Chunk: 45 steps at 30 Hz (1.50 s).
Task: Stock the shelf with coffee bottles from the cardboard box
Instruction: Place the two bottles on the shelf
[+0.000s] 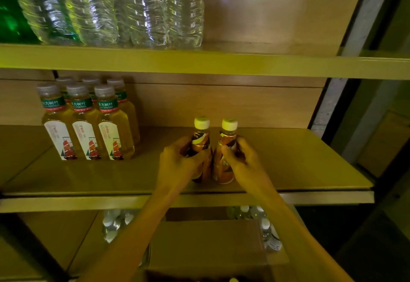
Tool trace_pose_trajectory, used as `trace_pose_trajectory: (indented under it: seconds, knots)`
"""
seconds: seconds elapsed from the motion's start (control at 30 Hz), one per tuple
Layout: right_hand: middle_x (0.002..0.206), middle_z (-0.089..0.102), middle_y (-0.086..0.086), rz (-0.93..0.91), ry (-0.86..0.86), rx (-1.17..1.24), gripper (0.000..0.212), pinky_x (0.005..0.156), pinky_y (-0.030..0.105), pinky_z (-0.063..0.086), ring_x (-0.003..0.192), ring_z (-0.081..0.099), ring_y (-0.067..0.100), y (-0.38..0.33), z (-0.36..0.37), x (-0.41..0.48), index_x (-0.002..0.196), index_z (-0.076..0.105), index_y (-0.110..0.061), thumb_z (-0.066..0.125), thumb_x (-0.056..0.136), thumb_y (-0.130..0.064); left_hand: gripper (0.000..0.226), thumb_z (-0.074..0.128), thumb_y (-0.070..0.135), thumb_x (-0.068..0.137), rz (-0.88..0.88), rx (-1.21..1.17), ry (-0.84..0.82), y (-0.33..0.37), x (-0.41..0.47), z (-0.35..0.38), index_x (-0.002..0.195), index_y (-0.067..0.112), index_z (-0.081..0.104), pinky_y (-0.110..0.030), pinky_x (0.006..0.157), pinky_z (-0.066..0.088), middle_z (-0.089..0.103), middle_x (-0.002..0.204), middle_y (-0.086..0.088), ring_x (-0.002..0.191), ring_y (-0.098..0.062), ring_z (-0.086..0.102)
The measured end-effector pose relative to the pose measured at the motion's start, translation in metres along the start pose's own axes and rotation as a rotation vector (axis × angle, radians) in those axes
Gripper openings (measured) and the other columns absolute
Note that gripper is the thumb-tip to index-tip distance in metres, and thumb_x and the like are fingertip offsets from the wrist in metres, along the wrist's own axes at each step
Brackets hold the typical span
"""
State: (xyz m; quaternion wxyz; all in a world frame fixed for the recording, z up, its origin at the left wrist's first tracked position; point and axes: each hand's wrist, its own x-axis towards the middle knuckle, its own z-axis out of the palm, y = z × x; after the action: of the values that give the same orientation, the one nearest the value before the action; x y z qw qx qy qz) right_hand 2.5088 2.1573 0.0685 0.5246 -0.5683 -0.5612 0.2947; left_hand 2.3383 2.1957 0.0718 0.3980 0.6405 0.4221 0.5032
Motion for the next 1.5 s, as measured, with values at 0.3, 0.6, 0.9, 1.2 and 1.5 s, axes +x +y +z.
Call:
trace_pose_trajectory:
  seconds: [0.3, 0.6, 0.9, 1.2, 1.5]
  knots:
    - [0.133, 0.06, -0.018, 0.107, -0.103, 0.109, 0.067, 0.104, 0.036, 0.046, 0.125, 0.054, 0.004, 0.019, -0.008, -0.01, 0.14, 0.046, -0.043, 0.078, 0.082, -0.033, 0.068, 0.085, 0.036, 0.074, -0.079, 0.043, 0.074, -0.016, -0.02, 0.007, 0.134, 0.032, 0.052, -0.027, 0.09, 0.053, 0.065, 0.121, 0.019, 0.106, 0.005, 0.06]
    - [0.13, 0.062, -0.017, 0.162, 0.021, -0.133, 0.072, 0.104, 0.043, 0.048, 0.124, 0.057, 0.008, 0.036, 0.004, -0.01, 0.137, 0.042, -0.042, 0.082, 0.077, -0.033, 0.07, 0.095, 0.029, 0.057, -0.139, 0.17, -0.055, -0.025, 0.0, 0.003, 0.112, 0.03, 0.051, -0.015, 0.07, 0.043, 0.06, 0.103, 0.019, 0.092, 0.002, 0.058]
    - [0.139, 0.054, -0.013, 0.185, 0.066, -0.182, 0.083, 0.105, 0.043, 0.047, 0.127, 0.053, 0.011, 0.039, 0.013, -0.015, 0.146, 0.031, -0.039, 0.078, 0.078, -0.046, 0.057, 0.081, 0.018, 0.08, -0.106, 0.093, -0.381, -0.026, 0.005, -0.017, 0.129, 0.033, 0.056, -0.035, 0.101, 0.051, 0.07, 0.119, 0.013, 0.112, -0.003, 0.064]
    - [0.139, 0.057, -0.008, 0.19, 0.034, -0.219, 0.071, 0.107, 0.043, 0.046, 0.128, 0.054, 0.014, 0.041, 0.012, -0.001, 0.146, 0.037, -0.03, 0.074, 0.086, -0.034, 0.053, 0.088, 0.025, 0.071, -0.055, 0.261, -0.116, -0.028, 0.01, 0.002, 0.117, 0.026, 0.062, -0.011, 0.072, 0.048, 0.069, 0.104, 0.017, 0.091, 0.002, 0.065]
    - [0.132, 0.063, -0.002, 0.134, 0.025, -0.317, 0.061, 0.082, 0.027, 0.053, 0.107, 0.065, 0.013, 0.046, 0.027, 0.094, 0.142, 0.043, -0.025, 0.071, 0.089, -0.029, 0.044, 0.091, 0.019, 0.065, -0.187, 0.308, -0.012, -0.042, 0.093, 0.018, 0.105, 0.015, 0.072, -0.036, 0.074, 0.061, 0.075, 0.099, -0.001, 0.084, -0.016, 0.072]
